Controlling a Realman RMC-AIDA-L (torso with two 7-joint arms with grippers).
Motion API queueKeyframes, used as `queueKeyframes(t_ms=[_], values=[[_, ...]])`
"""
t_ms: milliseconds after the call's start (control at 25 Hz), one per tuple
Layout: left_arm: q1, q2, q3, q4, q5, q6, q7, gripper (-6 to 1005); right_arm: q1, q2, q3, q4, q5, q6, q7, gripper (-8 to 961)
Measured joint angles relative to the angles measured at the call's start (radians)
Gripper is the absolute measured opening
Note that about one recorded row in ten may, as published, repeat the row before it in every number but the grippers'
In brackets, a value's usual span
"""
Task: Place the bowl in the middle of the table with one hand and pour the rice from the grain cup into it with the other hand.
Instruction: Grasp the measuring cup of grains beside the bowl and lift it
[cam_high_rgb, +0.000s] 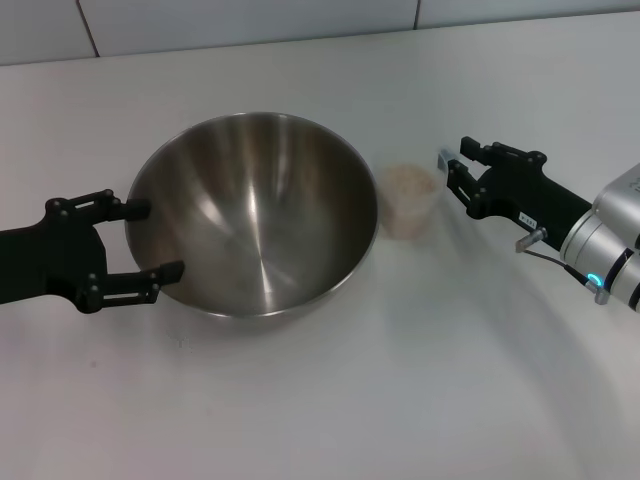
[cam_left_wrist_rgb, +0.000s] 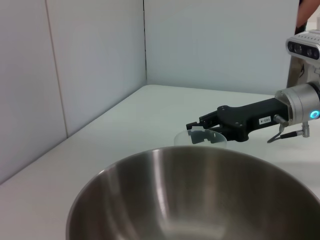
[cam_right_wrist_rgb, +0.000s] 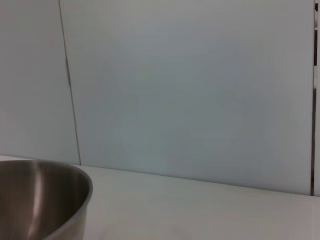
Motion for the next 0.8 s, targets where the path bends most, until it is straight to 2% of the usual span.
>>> queueKeyframes(t_ms=[120,320,480,520,680,720,800], values=[[-0.001,0.001,0.0,0.001,-0.001,0.001,-0.001,837,0.0,0.0,0.0,0.0,0.0,0.0,-0.001,472],[-0.002,0.001,0.0,0.001,0.0,0.001,-0.002,837,0.002,-0.001,-0.002,0.002,0.001,-0.002,-0.001,231],[-0.002,0.001,0.0,0.001,0.0,0.001,-0.002,837,0.002,-0.001,-0.002,0.002,0.001,-0.017,-0.002,85],[-0.002,0.001,-0.001,0.001,0.0,0.001,-0.002,837,-0.003,-0.001,0.012,0.001,0.002,-0.059,-0.007,48],[-0.002,0.001,-0.006,0.0,-0.004,0.001,-0.002,838,-0.024,-0.001,0.117,0.015,0.015,-0.245,-0.115,14],[-0.002,0.001,-0.006,0.0,-0.004,0.001,-0.002,838,-0.024,-0.001,0.117,0.015,0.015,-0.245,-0.115,15],[-0.002,0.001,-0.006,0.0,-0.005,0.001,-0.002,838,-0.017,-0.001,0.154,0.027,0.016,-0.361,-0.207,17]])
